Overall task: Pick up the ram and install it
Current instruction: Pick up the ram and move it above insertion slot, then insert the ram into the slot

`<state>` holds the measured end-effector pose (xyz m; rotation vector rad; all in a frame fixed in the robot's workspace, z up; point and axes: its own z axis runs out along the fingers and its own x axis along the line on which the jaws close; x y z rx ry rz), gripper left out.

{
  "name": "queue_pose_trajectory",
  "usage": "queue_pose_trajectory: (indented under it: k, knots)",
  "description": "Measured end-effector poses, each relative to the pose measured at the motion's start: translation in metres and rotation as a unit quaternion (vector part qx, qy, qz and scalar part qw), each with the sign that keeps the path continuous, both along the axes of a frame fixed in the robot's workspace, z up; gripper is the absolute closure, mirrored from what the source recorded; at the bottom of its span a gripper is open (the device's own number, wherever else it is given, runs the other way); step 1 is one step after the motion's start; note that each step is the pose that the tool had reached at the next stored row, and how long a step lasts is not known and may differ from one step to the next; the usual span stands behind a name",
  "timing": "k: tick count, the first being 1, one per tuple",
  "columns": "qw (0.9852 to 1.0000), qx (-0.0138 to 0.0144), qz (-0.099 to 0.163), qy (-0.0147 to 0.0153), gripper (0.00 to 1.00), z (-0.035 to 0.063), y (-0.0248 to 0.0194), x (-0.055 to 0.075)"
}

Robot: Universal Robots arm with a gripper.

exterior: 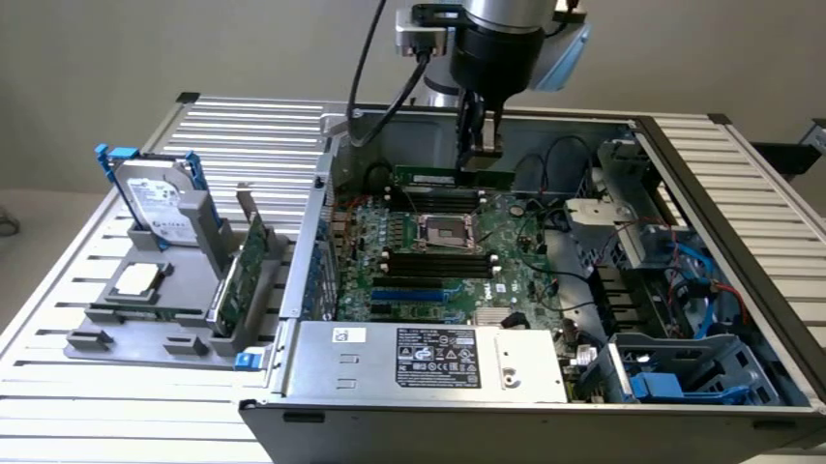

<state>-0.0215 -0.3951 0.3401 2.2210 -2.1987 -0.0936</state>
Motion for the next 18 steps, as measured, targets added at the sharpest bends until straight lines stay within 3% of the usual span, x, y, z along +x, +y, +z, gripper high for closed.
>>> queue_pose_trajectory:
  k: [4, 8, 18]
  knots:
    - [1.0000, -0.0017, 0.000, 0.0000, 0.86, -0.0072, 0.0016, -0.0002]
    - [1.0000, -0.0089, 0.000, 0.0003, 0.86, -0.0116, 0.0020, -0.0002]
    - [1.0000, -0.0088, 0.000, 0.0003, 0.86, -0.0117, 0.0020, -0.0003]
